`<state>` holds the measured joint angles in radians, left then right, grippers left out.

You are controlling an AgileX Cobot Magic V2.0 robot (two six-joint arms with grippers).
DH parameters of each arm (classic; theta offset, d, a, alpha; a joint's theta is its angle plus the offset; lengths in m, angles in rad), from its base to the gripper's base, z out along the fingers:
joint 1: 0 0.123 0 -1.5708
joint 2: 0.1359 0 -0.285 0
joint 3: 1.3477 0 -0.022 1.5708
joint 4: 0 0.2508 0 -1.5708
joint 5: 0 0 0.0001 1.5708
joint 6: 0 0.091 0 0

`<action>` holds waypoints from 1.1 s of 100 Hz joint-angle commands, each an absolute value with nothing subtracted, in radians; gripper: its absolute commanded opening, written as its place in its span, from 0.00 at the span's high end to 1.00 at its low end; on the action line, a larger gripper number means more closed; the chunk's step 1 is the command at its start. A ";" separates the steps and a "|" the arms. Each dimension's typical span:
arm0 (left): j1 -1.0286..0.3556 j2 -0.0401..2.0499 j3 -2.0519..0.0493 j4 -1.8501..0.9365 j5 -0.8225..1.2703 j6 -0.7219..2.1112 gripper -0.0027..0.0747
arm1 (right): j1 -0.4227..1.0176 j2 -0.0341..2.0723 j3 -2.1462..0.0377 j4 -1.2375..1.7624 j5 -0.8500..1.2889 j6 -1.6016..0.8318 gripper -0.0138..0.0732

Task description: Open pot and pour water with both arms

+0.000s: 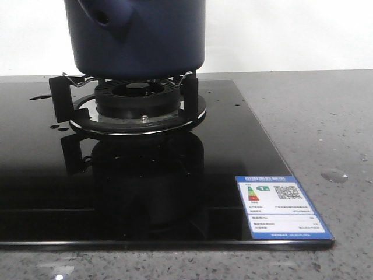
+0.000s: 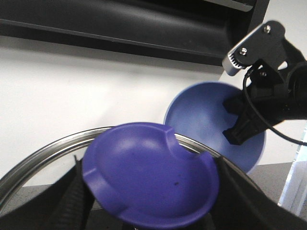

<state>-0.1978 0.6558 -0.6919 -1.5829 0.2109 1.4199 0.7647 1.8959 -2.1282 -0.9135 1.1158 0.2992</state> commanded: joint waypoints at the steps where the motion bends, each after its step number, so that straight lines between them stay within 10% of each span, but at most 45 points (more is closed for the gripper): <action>1: -0.215 0.650 -0.725 -1.614 0.214 1.414 0.61 | 0.719 1.808 -2.207 -0.833 1.111 0.316 0.91; 48: -0.257 0.714 -0.786 -1.609 0.263 1.414 0.61 | 0.204 1.699 -2.271 0.016 1.316 0.167 0.91; 110: -0.425 1.043 -1.025 -1.515 0.306 1.438 0.61 | -0.017 1.346 -1.394 0.095 1.170 0.091 0.91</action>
